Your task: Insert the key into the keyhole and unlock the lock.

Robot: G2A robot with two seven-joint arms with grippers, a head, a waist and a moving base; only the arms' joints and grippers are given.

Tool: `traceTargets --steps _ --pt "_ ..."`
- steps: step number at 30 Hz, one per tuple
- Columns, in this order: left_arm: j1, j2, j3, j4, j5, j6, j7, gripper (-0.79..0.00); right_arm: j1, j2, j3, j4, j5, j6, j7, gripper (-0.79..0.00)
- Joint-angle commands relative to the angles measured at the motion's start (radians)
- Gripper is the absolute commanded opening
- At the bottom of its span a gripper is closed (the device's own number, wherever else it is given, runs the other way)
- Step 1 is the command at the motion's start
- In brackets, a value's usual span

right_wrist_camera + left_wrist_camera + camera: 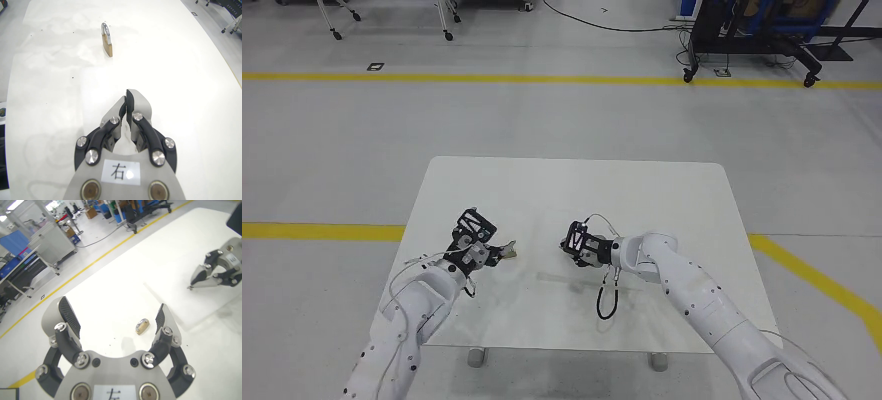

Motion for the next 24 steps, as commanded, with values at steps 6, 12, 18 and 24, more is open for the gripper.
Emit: traceTargets --steps 6,12,18,24 --pt "-0.074 -0.02 0.145 0.051 0.088 0.04 -0.053 0.0 0.0 0.0 0.0 0.0 0.0 0.0 0.0 -0.785" --pt "-0.136 -0.04 0.235 0.135 0.114 0.07 -0.079 0.0 0.0 0.0 0.0 0.0 0.0 0.0 0.0 -0.785" --pt "-0.183 -0.057 0.295 0.21 0.13 0.09 -0.085 0.0 0.0 0.0 0.0 0.0 0.0 0.0 0.0 -0.785" --pt "-0.213 -0.068 0.323 0.26 0.148 0.115 -0.083 0.0 0.0 0.0 0.0 0.0 0.0 0.0 0.0 -0.785"
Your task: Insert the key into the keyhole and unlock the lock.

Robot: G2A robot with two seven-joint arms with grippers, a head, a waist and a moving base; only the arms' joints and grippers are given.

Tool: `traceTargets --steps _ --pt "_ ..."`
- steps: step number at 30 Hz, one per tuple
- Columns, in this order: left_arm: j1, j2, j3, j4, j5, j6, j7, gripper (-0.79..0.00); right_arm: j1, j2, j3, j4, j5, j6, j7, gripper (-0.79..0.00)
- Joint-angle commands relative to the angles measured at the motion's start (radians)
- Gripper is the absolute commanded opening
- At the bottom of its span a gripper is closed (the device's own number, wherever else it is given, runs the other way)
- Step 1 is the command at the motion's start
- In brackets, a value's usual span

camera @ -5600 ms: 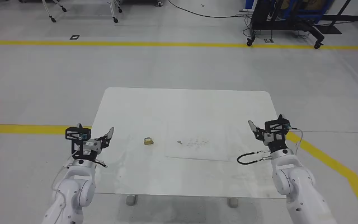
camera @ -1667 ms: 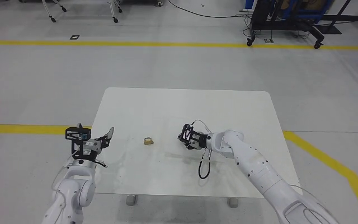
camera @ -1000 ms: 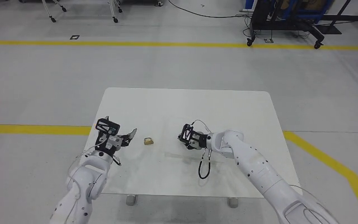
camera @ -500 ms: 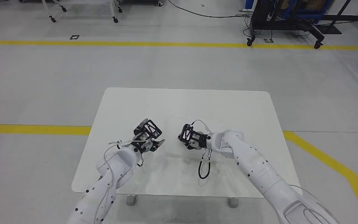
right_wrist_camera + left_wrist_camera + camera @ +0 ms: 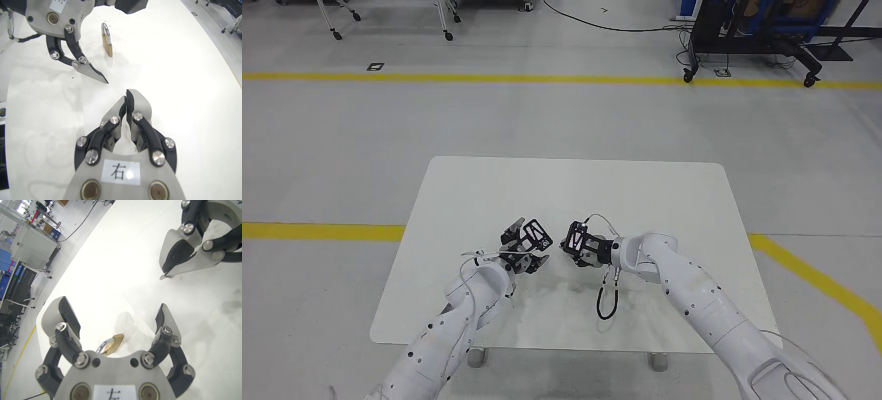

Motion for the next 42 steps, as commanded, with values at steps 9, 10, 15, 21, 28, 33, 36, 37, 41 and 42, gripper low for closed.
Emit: traceTargets --steps 9,10,15,21,28,33,36,37,41,42 --pt "-0.013 -0.009 0.007 0.035 -0.016 0.009 0.02 0.0 0.0 0.0 0.0 0.0 0.0 0.0 0.0 -0.785" --pt "-0.011 -0.01 0.005 0.026 -0.014 0.019 0.022 0.0 0.0 0.0 0.0 0.0 0.0 0.0 0.0 -0.785" --pt "0.03 0.006 -0.088 -0.07 -0.027 0.05 0.051 0.0 -0.005 0.0 0.0 -0.003 0.001 0.007 -0.001 -0.785" --pt "0.149 0.037 -0.292 -0.207 -0.132 0.02 0.107 0.0 -0.041 0.013 0.071 -0.017 0.144 -0.056 -0.11 -0.785" --pt "0.24 0.05 -0.433 -0.267 -0.294 -0.025 0.164 0.0 -0.084 0.035 0.172 -0.013 0.321 -0.154 -0.197 -0.785" --pt "0.24 0.05 -0.433 -0.267 -0.294 -0.025 0.164 0.0 -0.084 0.035 0.172 -0.013 0.321 -0.154 -0.197 -0.785" --pt "0.24 0.05 -0.433 -0.267 -0.294 -0.025 0.164 0.0 -0.084 0.035 0.172 -0.013 0.321 -0.154 -0.197 -0.785" --pt "0.24 0.05 -0.433 -0.267 -0.294 -0.025 0.164 0.0 -0.084 0.035 0.172 -0.013 0.321 -0.154 -0.197 -0.785" --pt "0.239 0.046 -0.417 -0.235 -0.313 -0.002 0.213 0.0 -0.098 0.031 0.187 -0.009 0.369 -0.07 -0.2 -0.785" --pt "0.237 0.043 -0.411 -0.216 -0.392 -0.032 0.22 0.0 -0.111 0.027 0.185 -0.012 0.436 -0.086 -0.22 -0.785"
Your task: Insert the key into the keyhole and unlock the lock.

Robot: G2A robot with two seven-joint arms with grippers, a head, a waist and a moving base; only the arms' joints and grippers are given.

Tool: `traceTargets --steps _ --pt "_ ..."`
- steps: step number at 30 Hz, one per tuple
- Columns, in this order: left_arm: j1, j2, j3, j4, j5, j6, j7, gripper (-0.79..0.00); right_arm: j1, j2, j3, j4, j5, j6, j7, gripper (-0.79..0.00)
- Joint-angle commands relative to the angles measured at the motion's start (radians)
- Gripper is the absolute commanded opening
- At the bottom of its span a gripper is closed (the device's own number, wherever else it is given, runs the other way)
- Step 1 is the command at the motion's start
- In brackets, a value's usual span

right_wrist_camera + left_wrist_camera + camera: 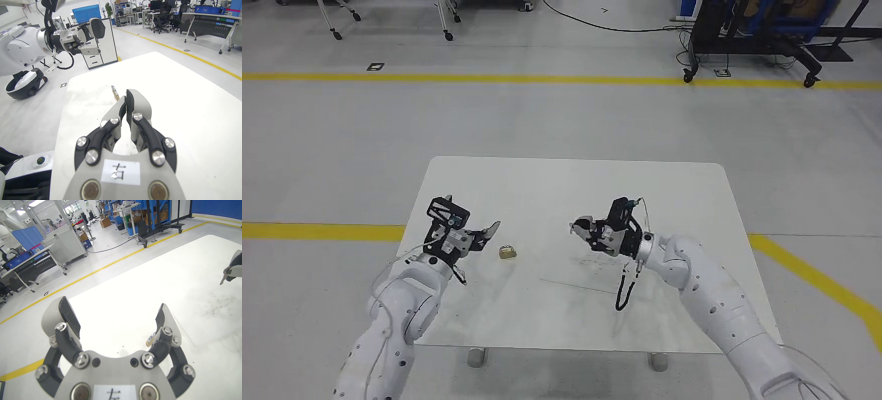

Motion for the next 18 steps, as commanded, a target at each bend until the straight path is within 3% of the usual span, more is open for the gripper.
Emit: traceTargets --steps 1,6,11,14,18 --pt "-0.007 -0.005 0.007 0.043 -0.198 -0.073 -0.006 0.0 -0.017 -0.007 -0.002 0.01 0.142 -0.018 -0.024 -0.785" --pt "-0.056 -0.003 -0.003 0.117 -0.645 -0.33 -0.184 0.0 0.019 -0.024 -0.037 0.106 0.432 -0.107 0.09 -0.785" --pt "-0.14 0.007 0.021 0.247 -1.189 -0.484 -0.485 0.0 0.079 -0.044 -0.096 0.199 0.695 -0.188 0.249 -0.785" --pt "-0.224 0.011 0.075 0.34 -1.566 -0.469 -0.732 0.0 0.102 -0.054 -0.137 0.213 0.842 -0.188 0.331 -0.785" --pt "-0.321 0.009 0.128 0.442 -1.783 -0.467 -0.907 0.0 0.121 -0.058 -0.167 0.215 1.005 -0.188 0.439 -0.785"
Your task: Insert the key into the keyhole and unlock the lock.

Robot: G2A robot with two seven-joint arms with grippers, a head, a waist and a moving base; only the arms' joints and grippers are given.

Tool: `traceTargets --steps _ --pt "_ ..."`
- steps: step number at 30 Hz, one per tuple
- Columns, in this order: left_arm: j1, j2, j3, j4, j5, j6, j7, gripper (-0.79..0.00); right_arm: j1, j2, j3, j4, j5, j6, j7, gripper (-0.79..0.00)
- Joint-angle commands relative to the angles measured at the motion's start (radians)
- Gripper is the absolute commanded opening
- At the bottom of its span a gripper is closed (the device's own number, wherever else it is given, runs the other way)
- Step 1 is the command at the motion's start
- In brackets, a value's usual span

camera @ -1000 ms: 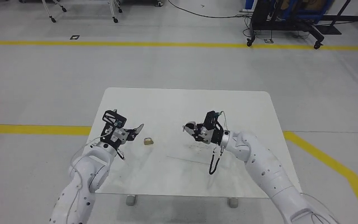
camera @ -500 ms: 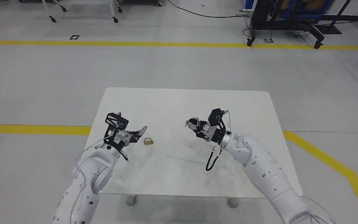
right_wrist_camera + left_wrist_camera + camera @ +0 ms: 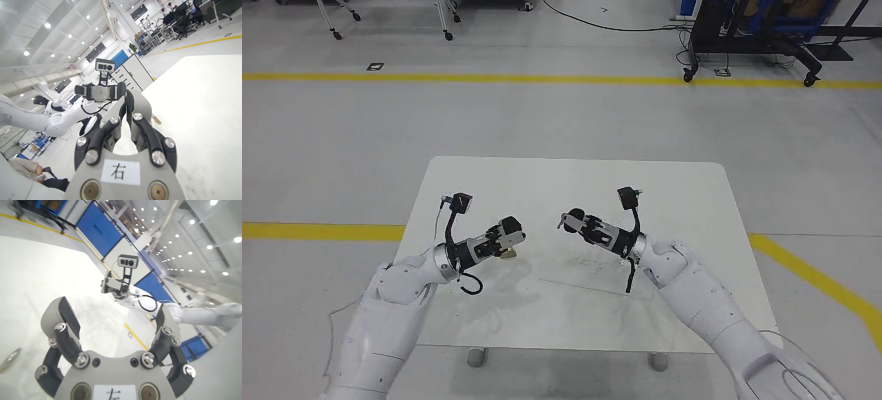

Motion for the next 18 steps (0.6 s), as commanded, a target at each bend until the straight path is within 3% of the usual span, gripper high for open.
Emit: traceTargets --steps 1,4,8,12,14,18 --pt "-0.048 -0.004 0.025 0.046 -0.076 -0.023 -0.054 0.0 0.005 0.0 -0.01 -0.002 0.088 0.0 0.061 -0.785" --pt "-0.102 -0.01 0.062 0.08 -0.032 -0.06 -0.046 -0.037 0.011 0.002 -0.013 -0.002 0.184 0.0 0.145 -0.785" --pt "-0.135 -0.02 0.114 0.115 0.055 -0.082 0.002 -0.252 0.016 0.003 -0.006 0.001 0.267 0.0 0.234 -0.785" --pt "-0.161 -0.028 0.151 0.177 0.05 -0.084 0.017 -0.372 0.025 -0.004 -0.011 0.014 0.318 0.0 0.304 -0.785" --pt "-0.174 -0.03 0.162 0.197 0.041 -0.093 0.016 -0.348 0.032 -0.011 -0.016 0.025 0.333 0.0 0.328 -0.785" --pt "-0.19 -0.033 0.186 0.223 0.014 -0.097 0.0 -0.394 0.048 -0.027 -0.027 0.048 0.351 0.0 0.36 -0.785"
